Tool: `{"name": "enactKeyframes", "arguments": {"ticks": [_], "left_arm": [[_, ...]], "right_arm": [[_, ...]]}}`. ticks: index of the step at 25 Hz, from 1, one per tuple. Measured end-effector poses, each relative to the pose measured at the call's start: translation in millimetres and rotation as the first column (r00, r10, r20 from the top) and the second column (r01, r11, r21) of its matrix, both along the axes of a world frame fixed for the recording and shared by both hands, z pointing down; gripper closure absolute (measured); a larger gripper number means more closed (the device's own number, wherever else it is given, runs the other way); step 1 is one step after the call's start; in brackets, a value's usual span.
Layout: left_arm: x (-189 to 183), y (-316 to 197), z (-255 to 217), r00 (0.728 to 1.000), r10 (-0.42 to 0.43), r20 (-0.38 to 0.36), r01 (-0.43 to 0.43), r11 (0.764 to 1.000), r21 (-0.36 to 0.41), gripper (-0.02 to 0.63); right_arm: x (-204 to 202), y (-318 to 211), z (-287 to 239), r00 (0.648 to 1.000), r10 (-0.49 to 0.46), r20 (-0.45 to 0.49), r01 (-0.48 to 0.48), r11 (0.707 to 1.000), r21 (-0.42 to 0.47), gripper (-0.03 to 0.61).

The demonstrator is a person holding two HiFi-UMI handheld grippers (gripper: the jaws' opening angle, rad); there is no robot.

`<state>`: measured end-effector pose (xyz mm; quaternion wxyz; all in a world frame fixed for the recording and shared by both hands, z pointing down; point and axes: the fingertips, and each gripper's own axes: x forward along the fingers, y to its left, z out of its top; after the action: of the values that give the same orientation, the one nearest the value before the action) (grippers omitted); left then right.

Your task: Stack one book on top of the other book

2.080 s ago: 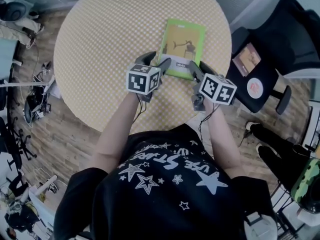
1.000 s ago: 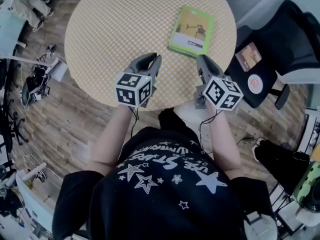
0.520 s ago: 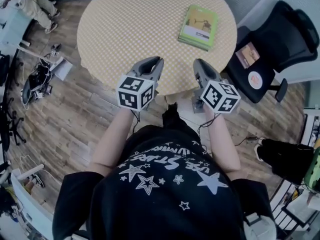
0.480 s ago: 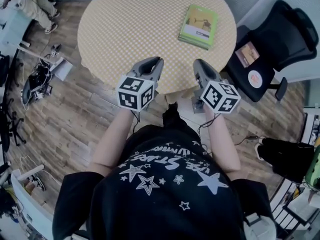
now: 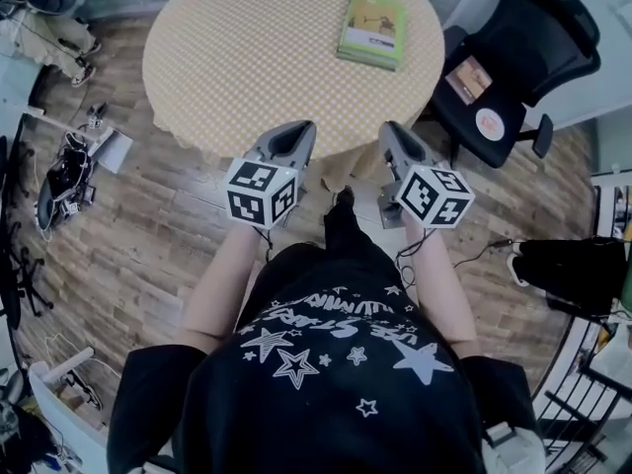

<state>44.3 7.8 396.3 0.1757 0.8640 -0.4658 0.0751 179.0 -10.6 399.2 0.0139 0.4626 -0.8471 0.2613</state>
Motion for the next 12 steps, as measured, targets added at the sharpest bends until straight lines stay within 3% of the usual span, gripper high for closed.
{"name": "enactKeyframes", "arguments": {"ticks": [6,12], "left_arm": [[1.2,13.0,0.6,1.000,-0.025,0.003,0.025,1.000,-0.003,0.597],[-1.6,15.2,-6.0,0.992,-0.125,0.012,0.125,0.992,0.009,0.597]], "right_arm": [[1.7,5.1,1.0,1.000,-0.031,-0.001,0.031,1.000,-0.006,0.525],[-4.4,-5.4,-7.4,0.991,-0.132,0.006,0.132,0.991,0.020,0.525]]}}
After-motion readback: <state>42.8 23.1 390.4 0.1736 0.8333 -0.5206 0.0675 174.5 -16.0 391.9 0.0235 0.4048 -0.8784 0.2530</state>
